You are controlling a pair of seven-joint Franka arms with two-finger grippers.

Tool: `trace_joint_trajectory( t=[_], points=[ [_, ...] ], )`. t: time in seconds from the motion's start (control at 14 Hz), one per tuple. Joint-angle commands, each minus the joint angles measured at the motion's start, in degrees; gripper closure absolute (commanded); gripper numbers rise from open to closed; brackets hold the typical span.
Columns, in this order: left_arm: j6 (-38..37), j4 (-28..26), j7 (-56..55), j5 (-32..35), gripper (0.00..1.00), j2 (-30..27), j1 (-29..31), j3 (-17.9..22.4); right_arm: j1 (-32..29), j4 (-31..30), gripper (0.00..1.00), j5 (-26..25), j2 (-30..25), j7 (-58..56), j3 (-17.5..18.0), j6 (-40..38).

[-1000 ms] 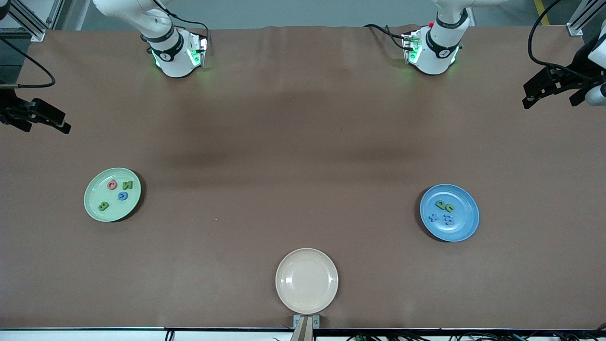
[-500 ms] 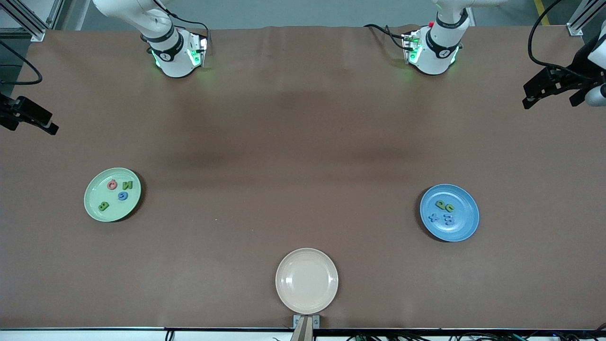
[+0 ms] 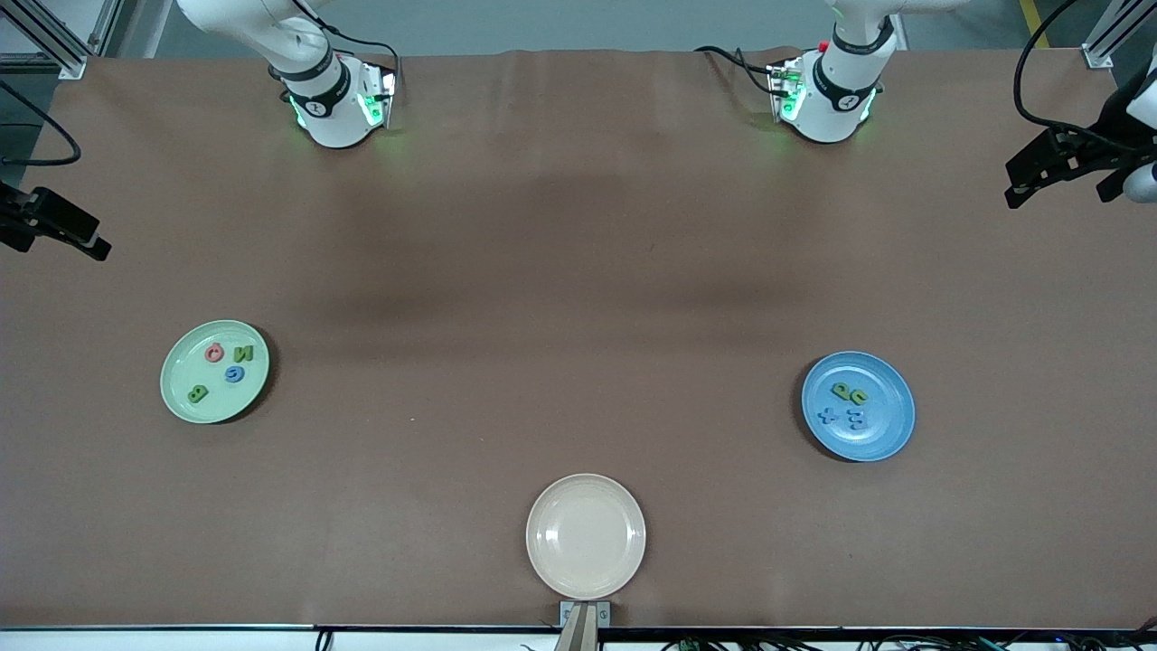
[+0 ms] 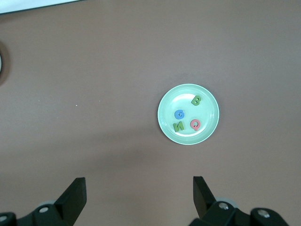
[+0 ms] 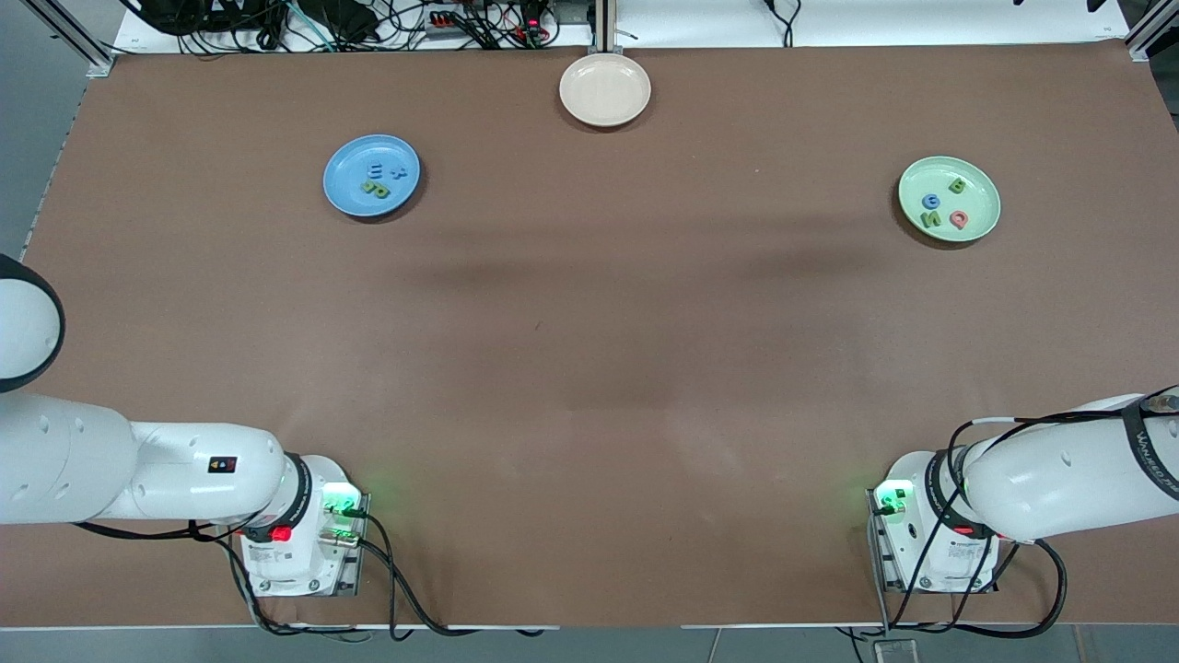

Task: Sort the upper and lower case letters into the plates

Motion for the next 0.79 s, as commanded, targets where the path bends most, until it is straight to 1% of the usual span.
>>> trace_joint_trajectory(
  t=[0.0, 0.07, 0.21, 0.43, 0.5, 0.71],
  points=[
    [-0.66, 0.88, 0.93, 0.93, 0.00, 0.55, -0.03, 0.06, -0.71, 2.15, 0.00, -0.36, 2.11, 0.91, 0.42, -0.57],
    [-0.66, 0.53, 0.84, 0.84, 0.00, 0.55, 0.06, 0.06, -2.54, 2.15, 0.00, -0.18, 2.12, 0.91, 1.99, -0.58],
    [-0.13, -0.35, 0.84, 0.58, 0.00, 0.11, 1.19, 0.06, -8.59, 2.50, 0.00, -0.18, 2.21, 0.91, 8.21, -0.58],
    [-0.13, -0.35, 0.84, 0.40, 0.00, 0.11, 1.38, 0.06, -18.35, 2.68, 0.00, -0.18, 2.30, 0.91, 18.24, -0.58],
    [-0.13, -0.35, 0.93, 0.40, 0.00, 0.11, 1.38, 0.06, -19.16, 3.20, 0.00, -0.35, 2.38, 0.82, 19.31, -0.58],
    [-0.13, -0.35, 0.93, 0.40, 0.00, 0.11, 1.29, -0.03, -19.00, 3.30, 0.00, -0.53, 2.30, 0.91, 19.32, -0.58]
  ],
)
